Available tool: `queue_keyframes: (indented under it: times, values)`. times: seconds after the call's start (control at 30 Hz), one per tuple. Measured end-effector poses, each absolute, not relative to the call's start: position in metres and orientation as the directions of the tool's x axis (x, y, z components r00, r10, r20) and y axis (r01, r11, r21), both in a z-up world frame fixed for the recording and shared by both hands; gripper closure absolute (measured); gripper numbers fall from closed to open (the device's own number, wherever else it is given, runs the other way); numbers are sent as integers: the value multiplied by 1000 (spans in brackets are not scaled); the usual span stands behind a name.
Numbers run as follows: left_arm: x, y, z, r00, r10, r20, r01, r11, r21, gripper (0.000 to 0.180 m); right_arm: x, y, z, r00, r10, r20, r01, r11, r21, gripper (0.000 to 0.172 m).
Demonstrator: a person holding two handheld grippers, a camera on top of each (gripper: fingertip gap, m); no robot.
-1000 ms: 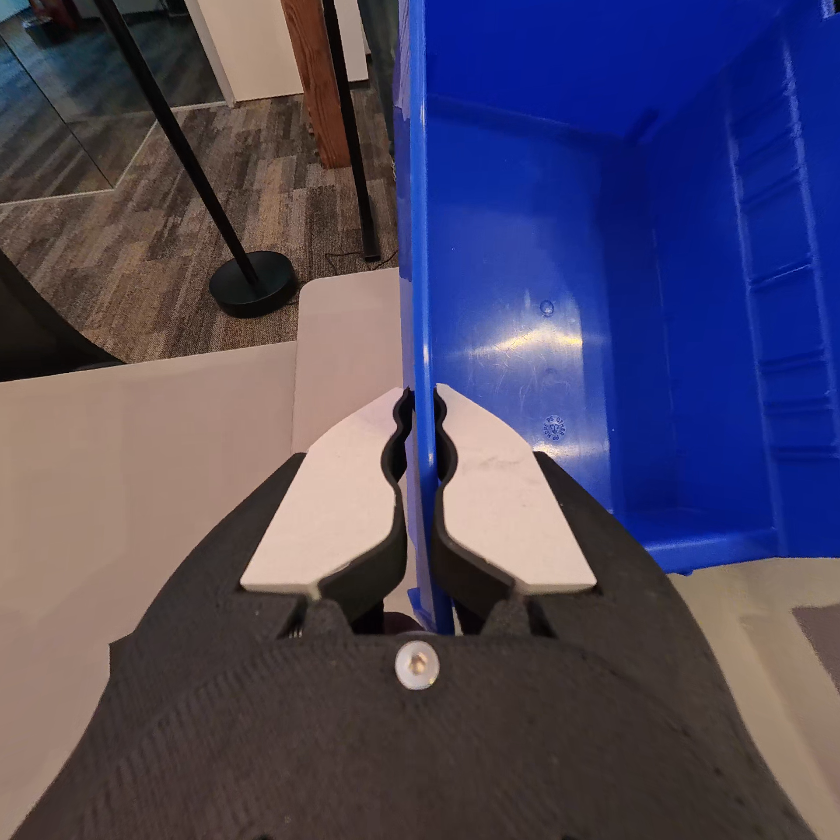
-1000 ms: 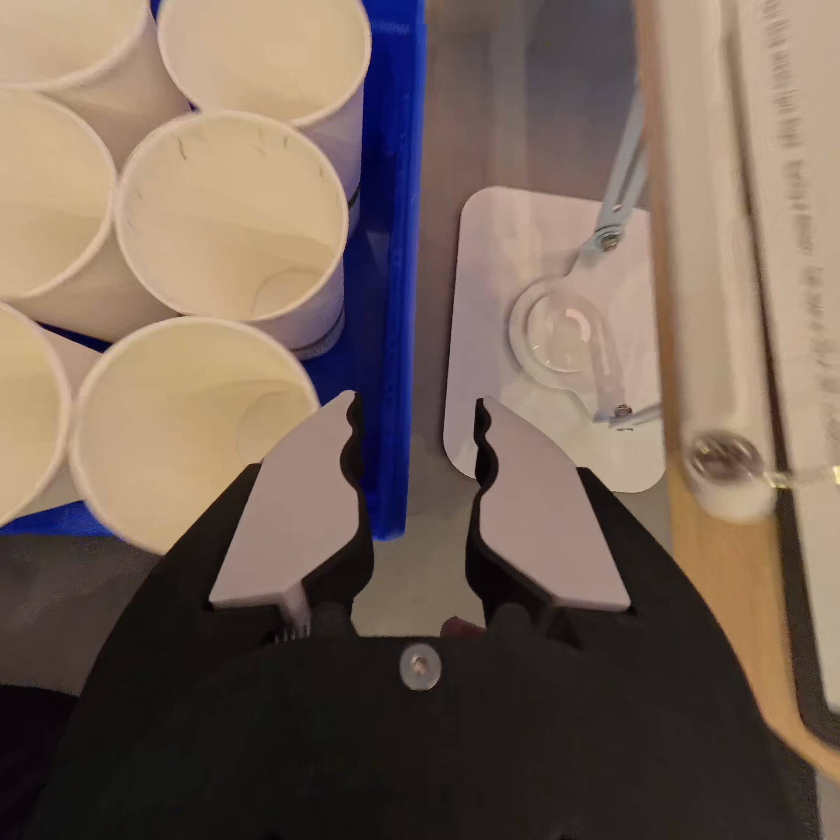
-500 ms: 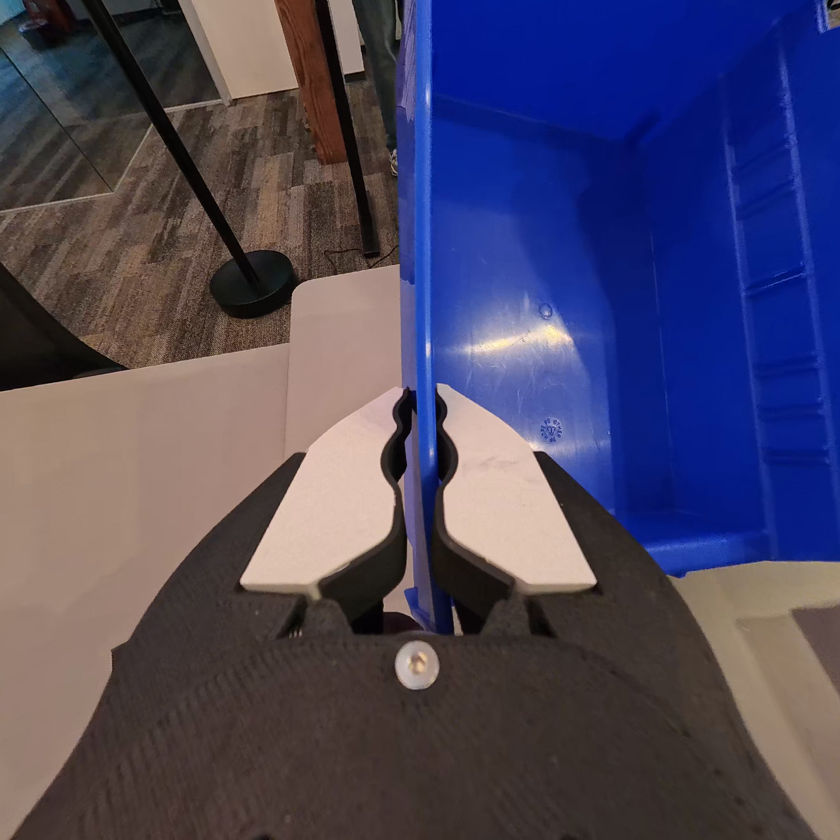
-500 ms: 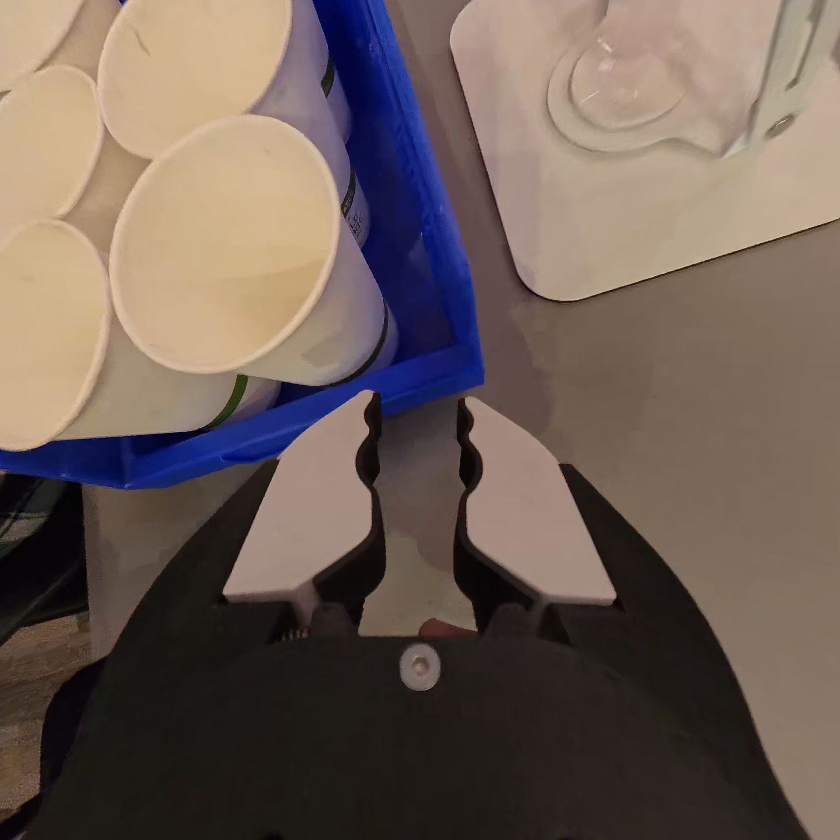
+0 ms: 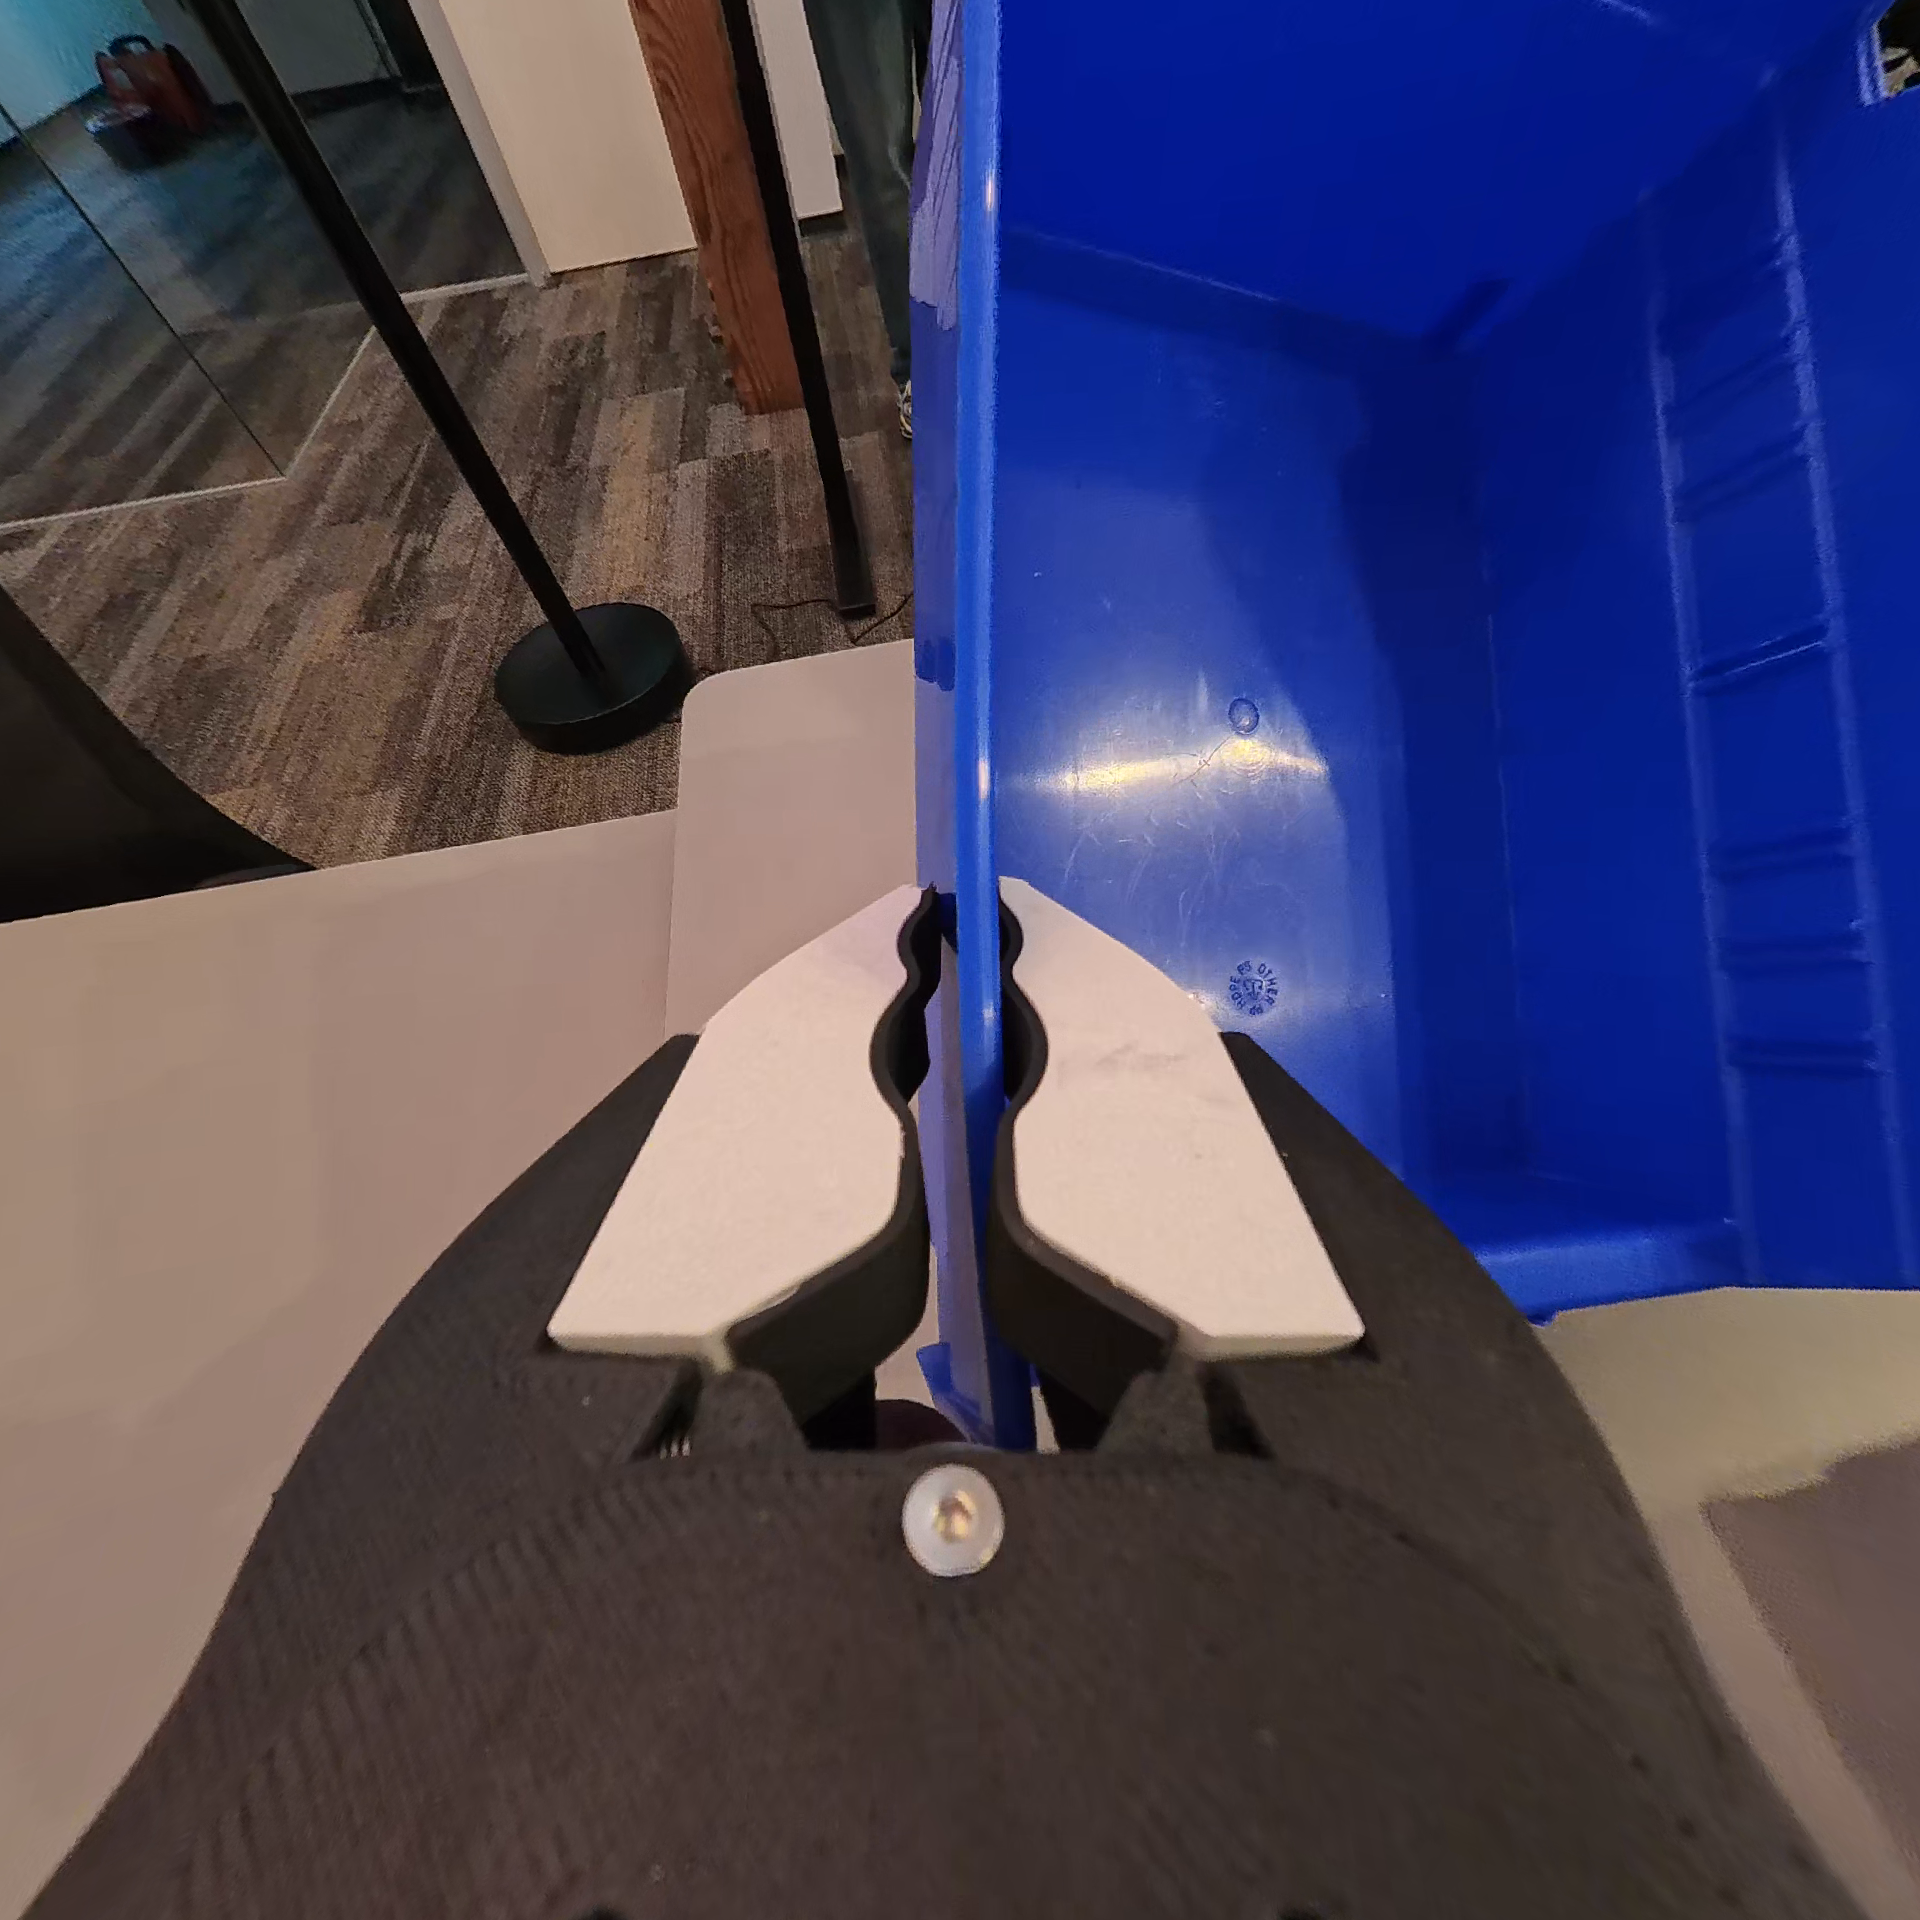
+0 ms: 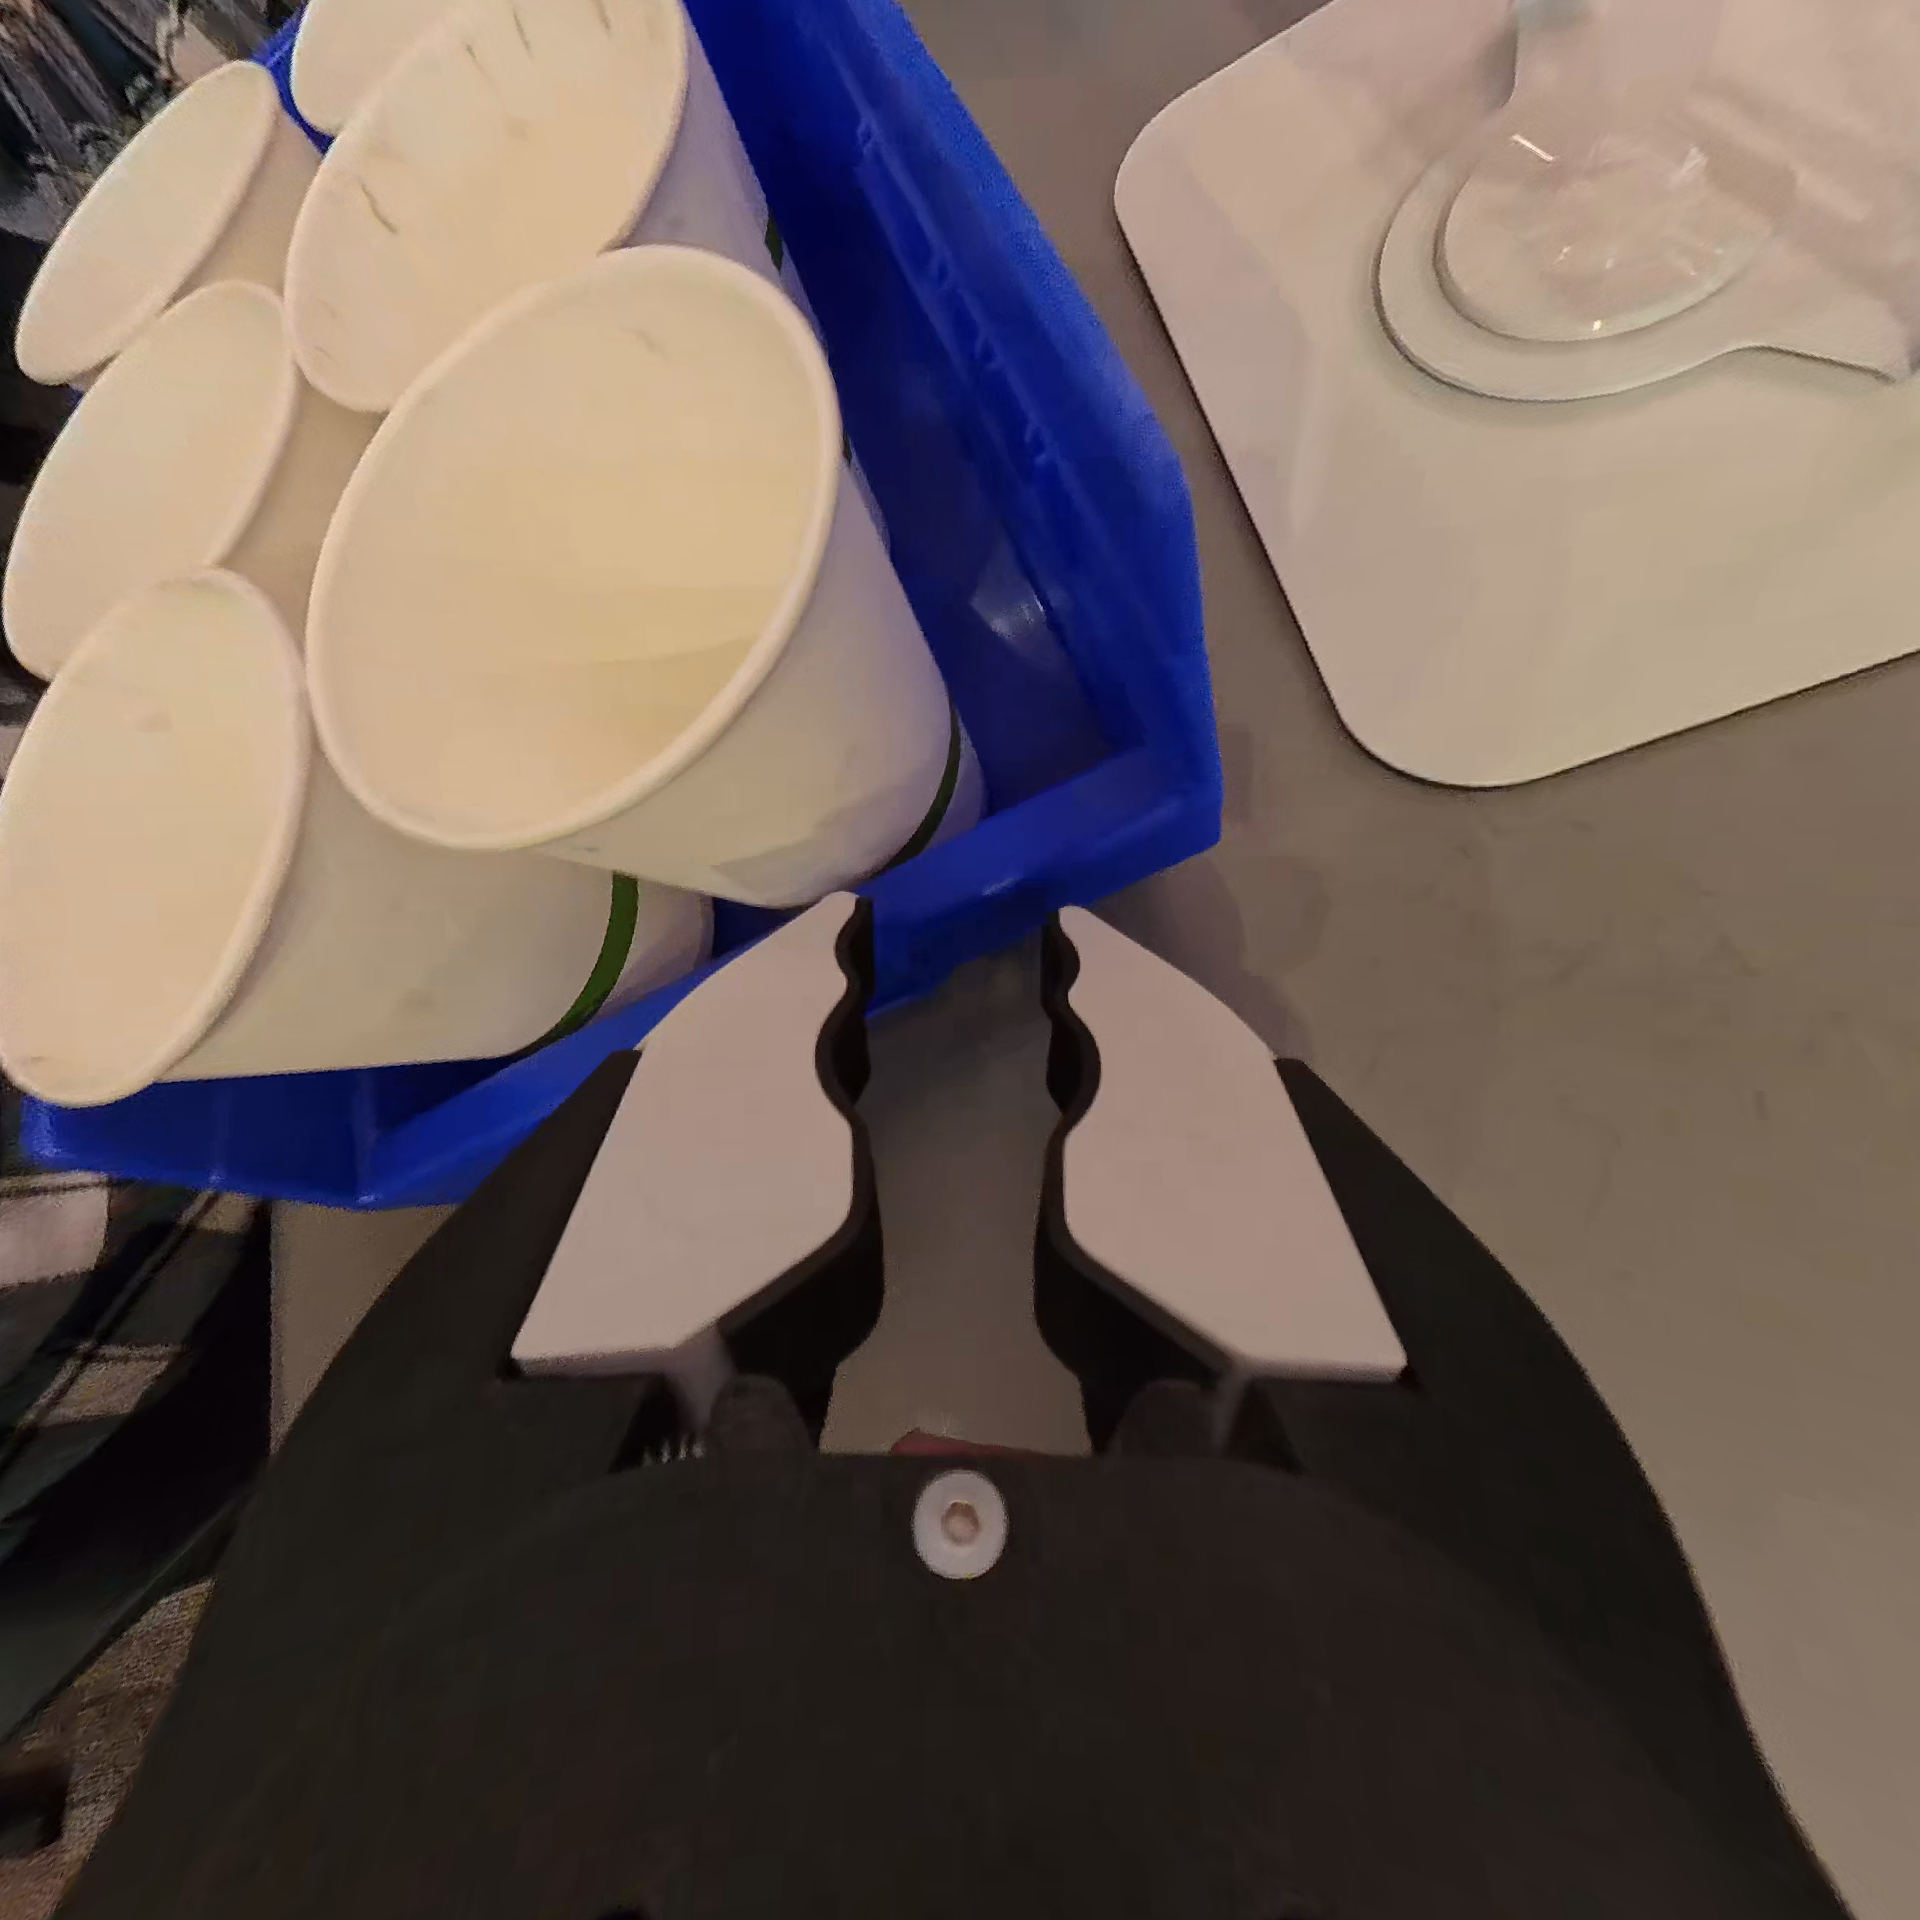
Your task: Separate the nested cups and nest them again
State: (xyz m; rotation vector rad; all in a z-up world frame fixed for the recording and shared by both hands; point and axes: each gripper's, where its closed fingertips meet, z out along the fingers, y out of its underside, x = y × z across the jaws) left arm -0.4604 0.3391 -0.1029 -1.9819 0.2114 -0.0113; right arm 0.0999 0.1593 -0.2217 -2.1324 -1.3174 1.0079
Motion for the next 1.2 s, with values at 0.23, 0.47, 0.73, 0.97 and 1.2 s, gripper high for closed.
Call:
queue_keyframes:
  times: [0.23, 0.47, 0.73, 0.97, 1.2]
  values:
    - [-460, 339, -99, 985, -151, -83, -136, -383, -914, 173, 105, 103, -228, 212, 849, -484, 605, -503, -618, 141]
    - [-453, 337, -93, 981, -163, -102, -157, -376, -913, 173, 85, 73, -229, 192, 819, -540, 583, -538, -609, 142]
    - [-453, 330, -76, 981, -159, -111, -160, -341, -926, 173, 37, 65, -228, 226, 813, -537, 507, -568, -648, 144]
    - [-438, 319, -54, 979, -166, -118, -165, -305, -938, 173, 32, 79, -224, 252, 820, -514, 470, -568, -675, 139]
    - [-427, 302, -36, 958, -222, -183, -251, -338, -907, 173, 53, 88, -226, 317, 816, -483, 438, -578, -689, 137]
